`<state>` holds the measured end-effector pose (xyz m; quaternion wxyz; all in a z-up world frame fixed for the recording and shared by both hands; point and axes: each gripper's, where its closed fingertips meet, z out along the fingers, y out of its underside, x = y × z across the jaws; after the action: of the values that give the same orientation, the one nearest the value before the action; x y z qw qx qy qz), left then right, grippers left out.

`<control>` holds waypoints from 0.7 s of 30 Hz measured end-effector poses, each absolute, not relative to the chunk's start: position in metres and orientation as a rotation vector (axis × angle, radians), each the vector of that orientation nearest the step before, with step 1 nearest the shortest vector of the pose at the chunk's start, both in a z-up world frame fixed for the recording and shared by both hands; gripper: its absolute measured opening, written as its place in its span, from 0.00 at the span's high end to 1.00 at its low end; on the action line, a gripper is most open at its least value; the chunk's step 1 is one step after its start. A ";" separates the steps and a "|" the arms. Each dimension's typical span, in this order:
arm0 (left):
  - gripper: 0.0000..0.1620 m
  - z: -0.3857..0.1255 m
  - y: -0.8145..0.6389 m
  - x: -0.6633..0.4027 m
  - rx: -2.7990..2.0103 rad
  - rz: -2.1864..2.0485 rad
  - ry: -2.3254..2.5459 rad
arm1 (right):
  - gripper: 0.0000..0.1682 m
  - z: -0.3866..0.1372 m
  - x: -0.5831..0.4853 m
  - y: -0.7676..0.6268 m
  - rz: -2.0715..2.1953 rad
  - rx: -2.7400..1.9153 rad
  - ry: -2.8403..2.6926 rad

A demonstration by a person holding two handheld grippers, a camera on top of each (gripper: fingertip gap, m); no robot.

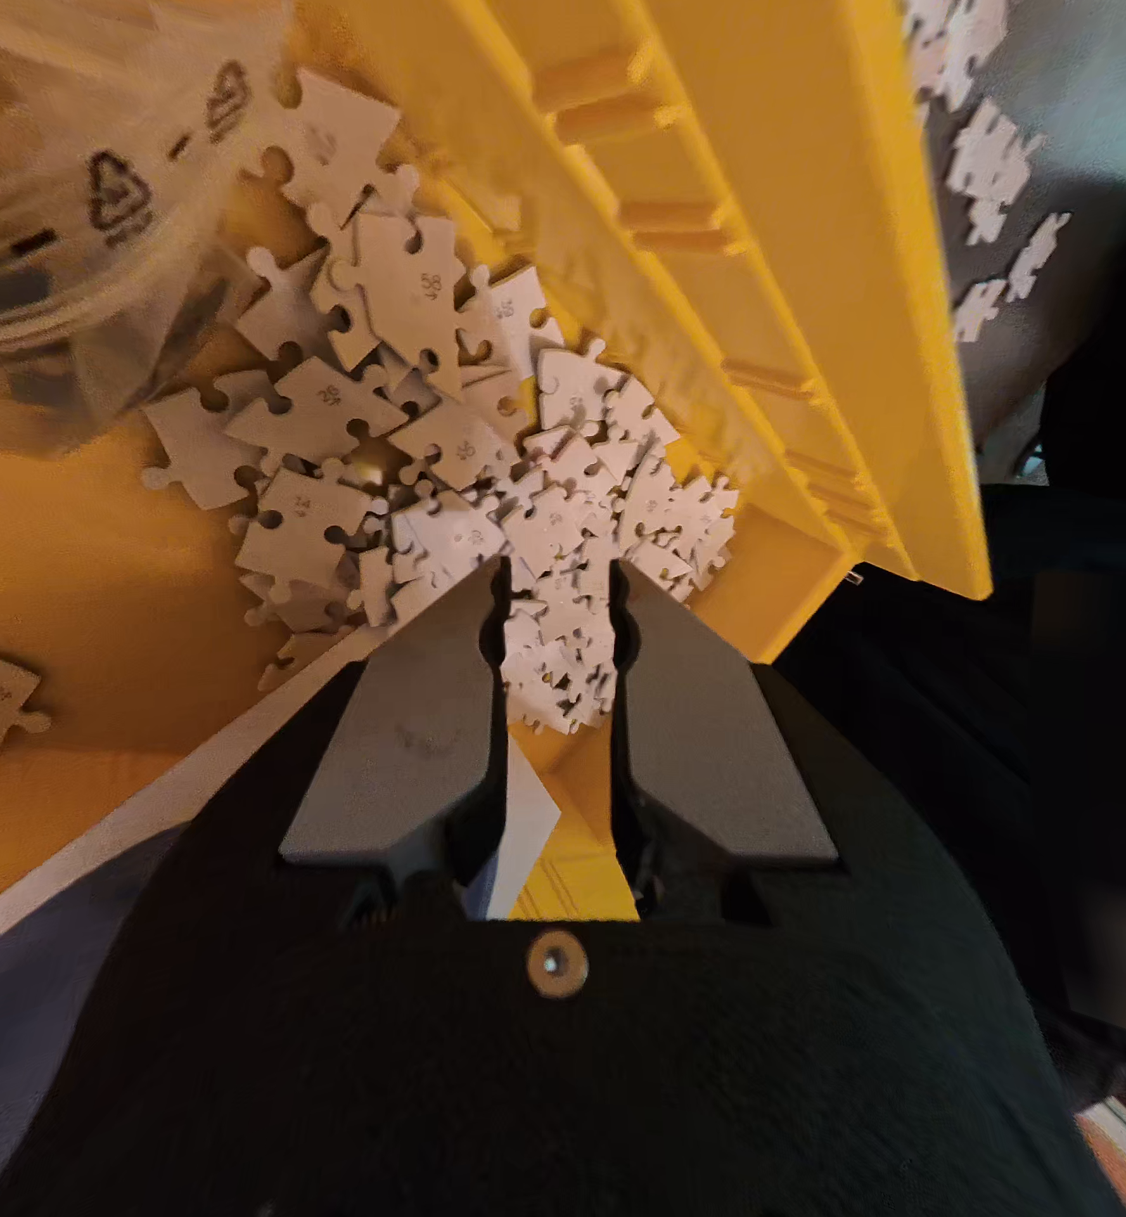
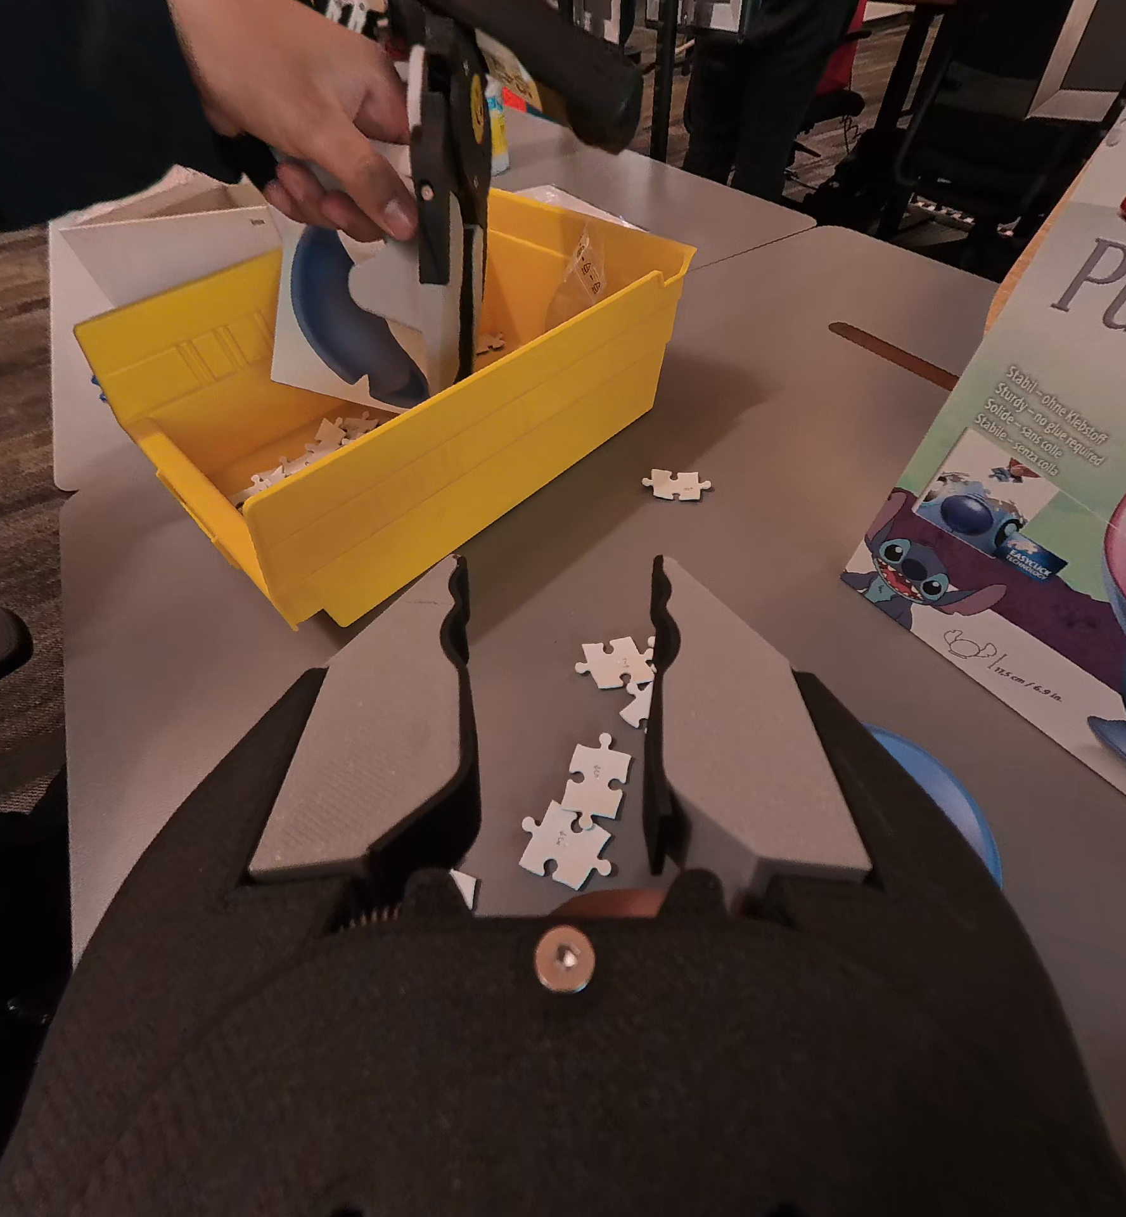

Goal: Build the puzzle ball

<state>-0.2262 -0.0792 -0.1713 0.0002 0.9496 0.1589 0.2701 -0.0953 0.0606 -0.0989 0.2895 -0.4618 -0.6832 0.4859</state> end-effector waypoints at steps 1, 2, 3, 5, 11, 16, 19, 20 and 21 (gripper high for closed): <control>0.83 -0.168 -0.078 -0.223 2.998 0.858 0.484 | 0.68 -0.099 -0.095 0.061 1.296 -1.234 -1.823; 0.83 -0.166 -0.079 -0.221 3.009 0.846 0.461 | 0.68 -0.100 -0.096 0.061 1.294 -1.236 -1.823; 0.83 -0.168 -0.081 -0.220 3.020 0.798 0.429 | 0.68 -0.100 -0.096 0.061 1.295 -1.237 -1.823; 0.79 -0.176 -0.089 -0.217 3.012 0.667 0.347 | 0.68 -0.100 -0.096 0.061 1.296 -1.235 -1.824; 0.75 -0.189 -0.082 -0.200 3.037 0.531 0.318 | 0.68 -0.100 -0.096 0.061 1.295 -1.235 -1.823; 0.78 -0.194 -0.079 -0.201 3.038 0.455 0.382 | 0.69 -0.098 -0.095 0.061 1.299 -1.233 -1.817; 0.76 -0.195 -0.078 -0.206 3.053 0.381 0.396 | 0.69 -0.096 -0.094 0.061 1.305 -1.226 -1.814; 0.75 -0.195 -0.078 -0.209 3.057 0.344 0.391 | 0.69 -0.096 -0.094 0.060 1.305 -1.225 -1.814; 0.74 -0.195 -0.079 -0.211 3.056 0.314 0.388 | 0.68 -0.095 -0.094 0.060 1.304 -1.224 -1.815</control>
<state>-0.2110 -0.0788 -0.1951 0.0228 0.9867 0.1254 0.1013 -0.0939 0.0603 -0.0955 0.2923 -0.4595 -0.6811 0.4894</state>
